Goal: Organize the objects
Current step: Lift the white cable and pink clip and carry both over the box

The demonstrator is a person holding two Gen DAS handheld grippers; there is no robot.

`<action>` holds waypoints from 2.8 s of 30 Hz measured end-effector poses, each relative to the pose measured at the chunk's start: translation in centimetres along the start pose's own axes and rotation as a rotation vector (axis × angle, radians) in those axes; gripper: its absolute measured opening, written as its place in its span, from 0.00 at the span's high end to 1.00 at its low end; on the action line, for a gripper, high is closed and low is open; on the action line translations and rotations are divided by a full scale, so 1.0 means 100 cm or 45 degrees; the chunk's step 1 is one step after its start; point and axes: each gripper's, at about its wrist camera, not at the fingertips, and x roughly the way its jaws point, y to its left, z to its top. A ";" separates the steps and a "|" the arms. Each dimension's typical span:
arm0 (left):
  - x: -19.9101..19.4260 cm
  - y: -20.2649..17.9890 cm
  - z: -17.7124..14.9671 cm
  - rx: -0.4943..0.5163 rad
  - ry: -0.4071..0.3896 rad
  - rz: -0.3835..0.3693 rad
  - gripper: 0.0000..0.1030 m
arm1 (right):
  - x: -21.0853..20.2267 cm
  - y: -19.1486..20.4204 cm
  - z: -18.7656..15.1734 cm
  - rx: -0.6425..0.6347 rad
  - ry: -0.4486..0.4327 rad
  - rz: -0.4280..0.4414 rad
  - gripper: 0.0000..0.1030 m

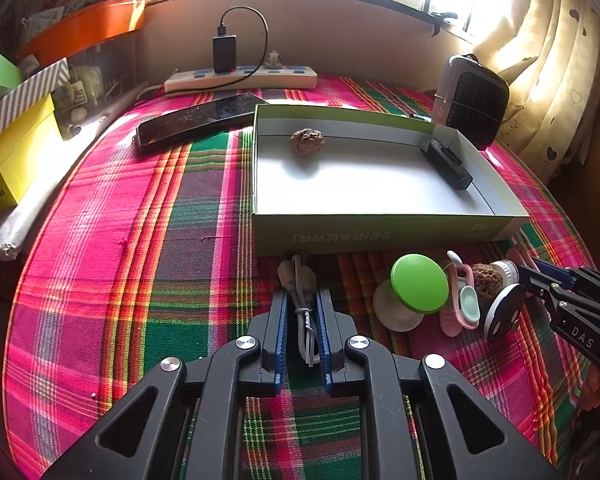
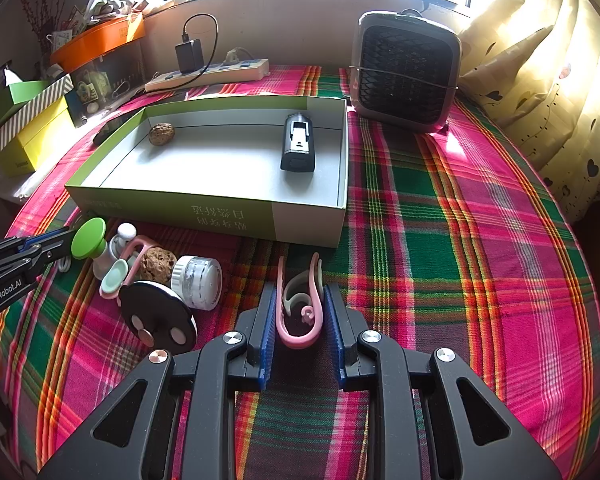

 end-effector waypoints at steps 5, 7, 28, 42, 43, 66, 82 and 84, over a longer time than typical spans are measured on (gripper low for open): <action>-0.001 0.000 0.000 -0.003 -0.001 -0.005 0.89 | -0.001 -0.001 0.001 0.001 0.000 -0.001 0.77; -0.001 0.000 0.000 -0.003 -0.001 -0.004 0.90 | -0.001 0.000 0.000 0.002 -0.003 0.000 0.77; -0.007 -0.004 -0.002 -0.006 0.000 -0.022 0.91 | -0.009 0.000 0.000 0.015 -0.028 0.024 0.77; -0.032 -0.007 0.007 0.003 -0.066 -0.057 0.91 | -0.025 0.007 0.009 -0.008 -0.085 0.051 0.77; -0.033 -0.007 0.008 0.003 -0.070 -0.059 0.91 | -0.025 0.007 0.010 -0.010 -0.087 0.053 0.77; -0.017 -0.012 0.052 0.042 -0.092 -0.073 0.91 | -0.013 0.015 0.065 -0.046 -0.123 0.143 0.77; 0.020 -0.006 0.078 0.042 -0.067 -0.046 0.91 | 0.042 0.022 0.115 -0.089 -0.063 0.137 0.77; 0.025 -0.005 0.080 0.034 -0.056 -0.048 0.91 | 0.050 0.023 0.119 -0.087 -0.048 0.141 0.77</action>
